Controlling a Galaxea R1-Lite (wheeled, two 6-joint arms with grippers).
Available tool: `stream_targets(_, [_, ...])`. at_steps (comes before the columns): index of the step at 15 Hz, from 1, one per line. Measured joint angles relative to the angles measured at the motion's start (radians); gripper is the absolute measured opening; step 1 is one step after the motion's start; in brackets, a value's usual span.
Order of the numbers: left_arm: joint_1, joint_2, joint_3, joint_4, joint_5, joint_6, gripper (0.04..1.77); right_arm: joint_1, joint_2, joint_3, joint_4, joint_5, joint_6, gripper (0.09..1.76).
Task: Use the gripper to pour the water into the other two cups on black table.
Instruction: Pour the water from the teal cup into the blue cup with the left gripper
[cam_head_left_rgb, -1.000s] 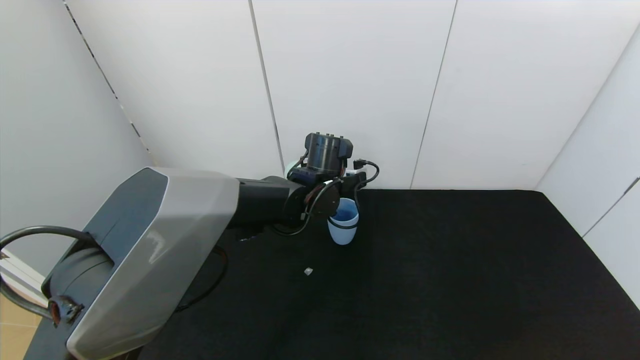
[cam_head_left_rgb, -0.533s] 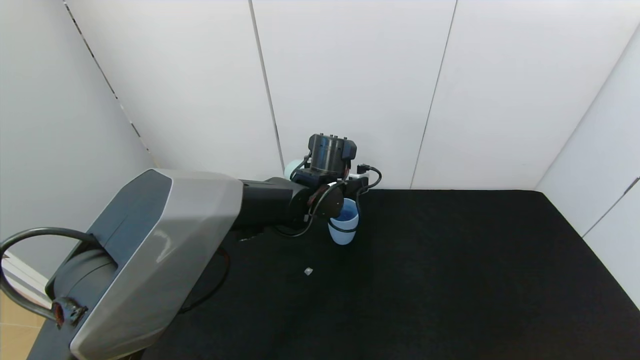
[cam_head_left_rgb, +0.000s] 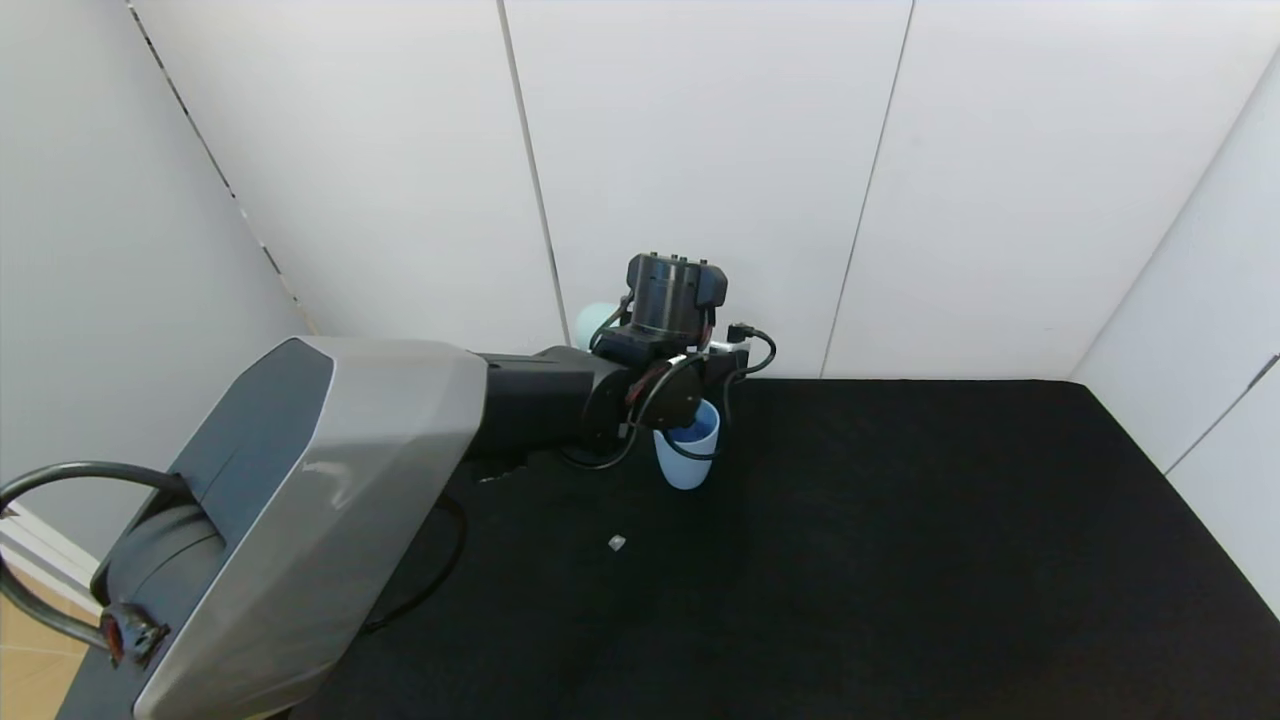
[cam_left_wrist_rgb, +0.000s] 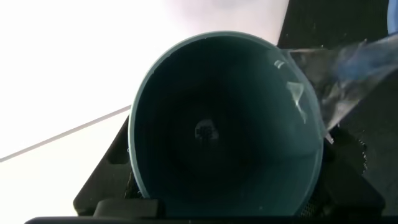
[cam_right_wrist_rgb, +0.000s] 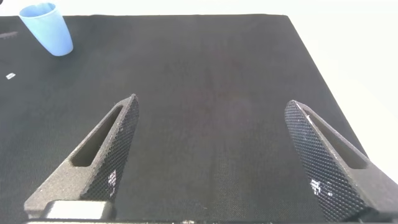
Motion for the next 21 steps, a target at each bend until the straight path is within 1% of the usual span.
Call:
stream_targets(4, [-0.010, -0.009, -0.001, 0.000, 0.014, 0.017, 1.20, 0.000, 0.000, 0.000, 0.000, 0.000, 0.000, 1.71])
stream_targets(8, [-0.011, -0.017, 0.010, -0.006, 0.015, -0.004, 1.20, 0.000, 0.000, 0.000, 0.000, 0.000, 0.000, 1.71])
stream_targets(10, [-0.010, -0.020, 0.020, -0.065, 0.008, -0.024, 1.20, 0.000, 0.000, 0.000, 0.000, 0.000, 0.000, 1.71])
stream_targets(12, [-0.009, -0.022, 0.054, -0.139, 0.005, -0.050, 1.20, 0.000, 0.000, 0.000, 0.000, 0.000, 0.000, 1.71])
stream_targets(14, [-0.001, -0.026, 0.113, -0.202, 0.003, -0.101, 1.20, 0.000, 0.000, 0.000, 0.000, 0.000, 0.000, 1.71])
stream_targets(16, [0.011, -0.036, 0.178, -0.237, -0.002, -0.187, 1.20, 0.000, 0.000, 0.000, 0.000, 0.000, 0.000, 1.71])
stream_targets(19, [0.037, -0.064, 0.232, -0.244, -0.026, -0.343, 1.20, -0.001, 0.000, 0.000, 0.000, 0.000, 0.000, 1.71])
stream_targets(21, [0.058, -0.092, 0.255, -0.239, -0.037, -0.418, 1.20, 0.000, 0.000, 0.000, 0.000, 0.000, 0.000, 1.71])
